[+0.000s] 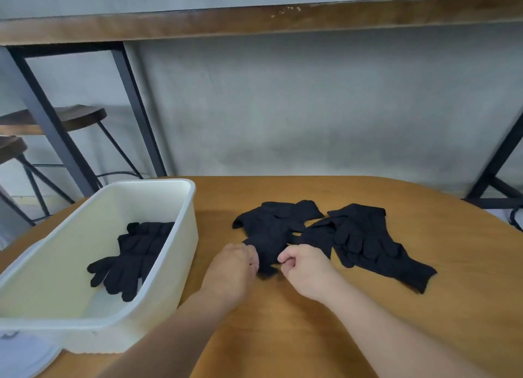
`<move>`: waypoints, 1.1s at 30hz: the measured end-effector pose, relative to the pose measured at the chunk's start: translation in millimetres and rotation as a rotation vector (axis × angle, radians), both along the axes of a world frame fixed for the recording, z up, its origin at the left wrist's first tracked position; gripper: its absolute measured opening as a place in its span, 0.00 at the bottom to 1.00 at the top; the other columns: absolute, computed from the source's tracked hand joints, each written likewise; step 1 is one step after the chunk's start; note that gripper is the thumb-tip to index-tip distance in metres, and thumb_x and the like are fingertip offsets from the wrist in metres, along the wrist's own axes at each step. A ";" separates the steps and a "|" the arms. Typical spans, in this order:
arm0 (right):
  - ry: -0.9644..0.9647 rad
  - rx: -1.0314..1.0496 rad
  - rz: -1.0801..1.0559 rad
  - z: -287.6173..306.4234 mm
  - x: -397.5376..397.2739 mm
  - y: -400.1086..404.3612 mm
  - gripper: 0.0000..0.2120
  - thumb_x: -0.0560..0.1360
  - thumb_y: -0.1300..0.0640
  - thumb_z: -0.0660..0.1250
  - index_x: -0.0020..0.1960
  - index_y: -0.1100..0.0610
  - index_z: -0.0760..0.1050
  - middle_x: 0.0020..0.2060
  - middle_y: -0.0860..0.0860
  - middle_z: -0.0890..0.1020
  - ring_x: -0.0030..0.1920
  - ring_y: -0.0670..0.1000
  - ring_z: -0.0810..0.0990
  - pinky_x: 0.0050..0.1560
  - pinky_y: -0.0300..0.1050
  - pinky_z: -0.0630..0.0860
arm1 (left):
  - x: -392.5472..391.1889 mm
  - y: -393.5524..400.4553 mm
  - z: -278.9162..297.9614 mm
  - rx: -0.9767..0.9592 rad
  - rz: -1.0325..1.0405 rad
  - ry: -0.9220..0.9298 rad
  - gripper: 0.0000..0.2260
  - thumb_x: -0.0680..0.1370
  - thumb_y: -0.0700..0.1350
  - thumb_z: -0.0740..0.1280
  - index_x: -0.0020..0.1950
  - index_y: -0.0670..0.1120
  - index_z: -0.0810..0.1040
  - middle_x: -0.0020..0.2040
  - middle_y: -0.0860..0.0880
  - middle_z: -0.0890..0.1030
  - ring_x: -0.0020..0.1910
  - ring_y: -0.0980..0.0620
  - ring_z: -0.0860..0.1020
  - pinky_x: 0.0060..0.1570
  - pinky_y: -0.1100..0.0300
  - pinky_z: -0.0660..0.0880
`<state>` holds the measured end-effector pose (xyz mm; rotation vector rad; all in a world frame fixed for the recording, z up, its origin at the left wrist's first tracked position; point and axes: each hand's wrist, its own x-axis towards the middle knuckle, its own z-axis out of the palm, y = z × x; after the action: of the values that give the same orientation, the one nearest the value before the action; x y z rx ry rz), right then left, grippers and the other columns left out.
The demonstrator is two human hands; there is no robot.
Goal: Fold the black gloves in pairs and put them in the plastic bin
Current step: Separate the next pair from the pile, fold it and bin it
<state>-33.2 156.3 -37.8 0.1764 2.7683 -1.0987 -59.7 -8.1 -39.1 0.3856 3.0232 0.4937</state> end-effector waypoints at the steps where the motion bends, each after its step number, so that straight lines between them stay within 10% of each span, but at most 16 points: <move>1: 0.006 -0.014 -0.029 1.3 -0.9 0.7 0.12 0.80 0.57 0.59 0.55 0.46 0.79 0.45 0.44 0.79 0.41 0.47 0.78 0.42 0.39 0.76 | 0.3 0.7 1.6 0.034 0.042 -0.006 0.07 0.79 0.39 0.61 0.50 0.49 0.77 0.50 0.50 0.76 0.49 0.52 0.75 0.49 0.59 0.74; 6: 0.024 -0.031 -0.091 10.9 0.5 5.8 0.15 0.81 0.59 0.57 0.57 0.47 0.79 0.48 0.47 0.78 0.34 0.46 0.74 0.31 0.36 0.68 | 5.3 4.6 16.9 0.496 0.166 -0.077 0.07 0.81 0.44 0.59 0.45 0.51 0.73 0.41 0.53 0.78 0.38 0.56 0.74 0.34 0.65 0.68; 13: 0.081 -0.023 -0.036 29.7 20.1 11.0 0.29 0.74 0.60 0.68 0.72 0.44 0.65 0.64 0.45 0.69 0.56 0.49 0.76 0.43 0.36 0.71 | 13.7 5.1 39.5 1.337 0.270 -0.499 0.05 0.82 0.40 0.60 0.48 0.42 0.74 0.51 0.41 0.84 0.54 0.42 0.81 0.56 0.43 0.78; 18: 0.054 -0.061 0.011 39.7 39.2 12.3 0.29 0.73 0.57 0.72 0.70 0.43 0.67 0.61 0.44 0.72 0.53 0.47 0.77 0.49 0.42 0.77 | 26.0 2.5 43.7 1.614 0.289 -0.697 0.08 0.83 0.38 0.56 0.57 0.39 0.73 0.50 0.38 0.83 0.42 0.44 0.81 0.34 0.53 0.79; 21: 0.073 -0.160 0.024 46.2 62.2 13.5 0.30 0.70 0.58 0.70 0.68 0.41 0.66 0.61 0.42 0.72 0.53 0.43 0.77 0.44 0.38 0.77 | 34.4 5.4 43.0 1.727 0.398 -0.781 0.11 0.83 0.37 0.56 0.62 0.35 0.73 0.54 0.36 0.81 0.45 0.43 0.80 0.38 0.50 0.80; 25: 0.216 -0.129 0.081 44.2 91.3 7.1 0.32 0.70 0.52 0.74 0.69 0.39 0.65 0.61 0.35 0.68 0.55 0.37 0.73 0.45 0.29 0.72 | 46.2 14.7 38.2 1.713 0.475 -0.859 0.13 0.84 0.37 0.54 0.64 0.34 0.72 0.57 0.35 0.80 0.52 0.41 0.80 0.47 0.47 0.78; 28: 0.419 -0.109 -0.039 47.6 94.5 9.4 0.11 0.76 0.53 0.70 0.57 0.44 0.79 0.51 0.36 0.78 0.47 0.35 0.76 0.45 0.29 0.71 | 54.5 20.2 41.6 1.656 0.516 -0.873 0.12 0.83 0.38 0.57 0.63 0.36 0.73 0.54 0.37 0.82 0.51 0.41 0.81 0.45 0.49 0.78; 33: 0.305 -0.068 -0.060 79.5 88.7 28.1 0.06 0.78 0.52 0.67 0.51 0.45 0.82 0.37 0.40 0.82 0.37 0.38 0.81 0.38 0.30 0.74 | 62.7 19.2 63.5 1.043 0.359 -0.314 0.11 0.79 0.43 0.65 0.61 0.50 0.76 0.53 0.51 0.78 0.49 0.54 0.77 0.46 0.61 0.73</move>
<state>55.5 184.4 41.7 0.0901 3.0003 -1.3339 3.0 11.1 24.4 -0.2153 2.2756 1.9159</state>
